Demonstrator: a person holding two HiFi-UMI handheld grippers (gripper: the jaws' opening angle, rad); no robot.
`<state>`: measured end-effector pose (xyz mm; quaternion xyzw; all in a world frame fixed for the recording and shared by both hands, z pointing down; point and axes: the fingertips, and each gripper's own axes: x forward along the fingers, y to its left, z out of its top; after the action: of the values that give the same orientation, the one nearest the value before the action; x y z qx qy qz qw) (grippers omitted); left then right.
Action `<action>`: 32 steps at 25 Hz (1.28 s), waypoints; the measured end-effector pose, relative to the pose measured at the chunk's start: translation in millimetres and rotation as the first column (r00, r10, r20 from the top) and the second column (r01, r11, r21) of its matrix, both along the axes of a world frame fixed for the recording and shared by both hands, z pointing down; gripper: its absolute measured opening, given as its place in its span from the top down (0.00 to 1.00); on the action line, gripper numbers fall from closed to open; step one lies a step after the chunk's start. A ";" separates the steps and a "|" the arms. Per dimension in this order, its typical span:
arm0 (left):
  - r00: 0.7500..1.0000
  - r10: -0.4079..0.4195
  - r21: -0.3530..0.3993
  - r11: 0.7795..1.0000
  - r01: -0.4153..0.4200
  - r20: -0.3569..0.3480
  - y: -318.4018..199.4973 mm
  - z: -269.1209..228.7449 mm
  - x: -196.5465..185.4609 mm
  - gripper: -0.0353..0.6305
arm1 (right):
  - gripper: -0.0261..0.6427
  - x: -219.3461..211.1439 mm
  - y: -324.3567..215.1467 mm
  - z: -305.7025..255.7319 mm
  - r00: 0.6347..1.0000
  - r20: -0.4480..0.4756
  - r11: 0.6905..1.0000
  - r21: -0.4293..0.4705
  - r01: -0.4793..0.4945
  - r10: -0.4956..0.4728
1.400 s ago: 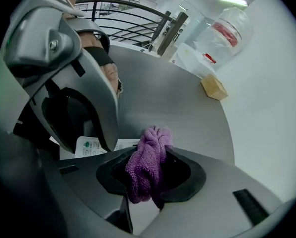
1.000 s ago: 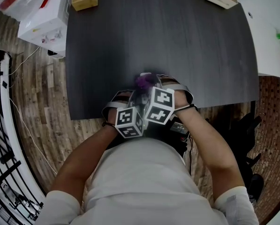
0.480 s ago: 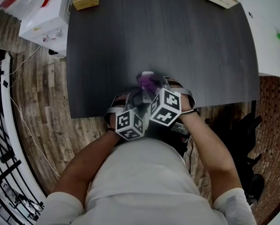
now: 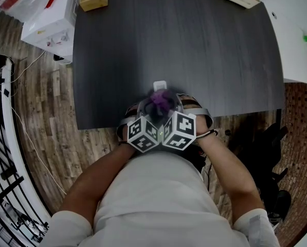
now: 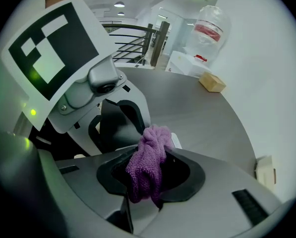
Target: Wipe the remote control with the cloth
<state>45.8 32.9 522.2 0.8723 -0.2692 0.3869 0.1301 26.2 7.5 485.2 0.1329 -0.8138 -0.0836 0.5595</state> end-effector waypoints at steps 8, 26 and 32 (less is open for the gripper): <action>0.999 -0.045 -0.060 0.997 0.044 -0.023 -0.2 3.2 -0.1 0.49 | 0.78 3.5 17.6 -1.3 0.997 0.053 0.998 -0.054 -0.045 0.048; 1.000 -0.019 -0.073 0.997 0.018 -0.020 1.7 3.6 -0.7 0.49 | 0.78 20.4 38.8 -9.9 0.966 0.134 0.916 -0.370 -0.158 0.221; 0.985 0.171 0.012 0.985 -0.171 -0.024 12.8 -14.9 -4.6 0.49 | 0.78 23.8 33.1 -20.1 0.982 0.105 0.944 -0.308 -0.117 0.156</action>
<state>41.1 45.8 507.3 0.8977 -0.1935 0.3842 0.0954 50.0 40.6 465.1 0.1077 -0.8400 0.0888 0.5243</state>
